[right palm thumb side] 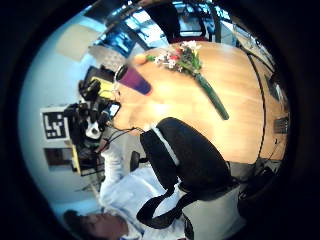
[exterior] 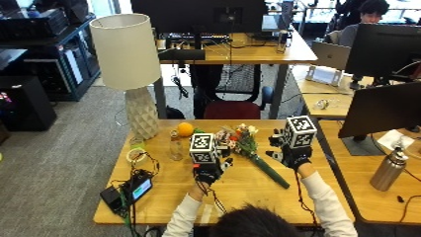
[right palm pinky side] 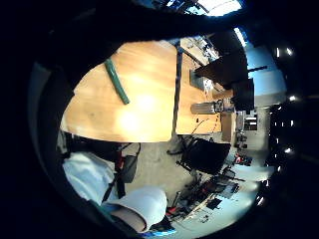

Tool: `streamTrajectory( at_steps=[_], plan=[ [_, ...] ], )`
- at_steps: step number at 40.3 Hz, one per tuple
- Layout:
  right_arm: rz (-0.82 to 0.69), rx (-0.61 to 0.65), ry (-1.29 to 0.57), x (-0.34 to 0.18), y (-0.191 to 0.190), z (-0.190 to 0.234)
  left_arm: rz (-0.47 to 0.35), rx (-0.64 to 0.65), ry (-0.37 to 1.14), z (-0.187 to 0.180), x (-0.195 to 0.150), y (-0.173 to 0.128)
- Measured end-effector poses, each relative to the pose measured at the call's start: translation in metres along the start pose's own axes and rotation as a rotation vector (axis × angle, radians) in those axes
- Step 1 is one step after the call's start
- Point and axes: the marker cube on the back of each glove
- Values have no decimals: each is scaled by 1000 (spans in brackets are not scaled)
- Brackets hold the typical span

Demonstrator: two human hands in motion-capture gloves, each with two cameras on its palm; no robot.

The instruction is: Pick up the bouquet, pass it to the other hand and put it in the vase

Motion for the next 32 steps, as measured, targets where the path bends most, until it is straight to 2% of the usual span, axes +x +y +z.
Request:
streamTrajectory(
  at_steps=[8,15,26,32],
  plan=[
    [-5,-4,-14,-5,-1,0,-32,-52,-7,15,-13,-1],
    [6,-17,6,-7,-9,-4,-50,-50,-39,11,-16,-11],
    [114,-98,-95,18,-46,-6,-13,-21,-118,-12,2,-21],
    [194,-104,-111,41,-74,17,-13,-13,-106,-10,6,-19]
  ],
)
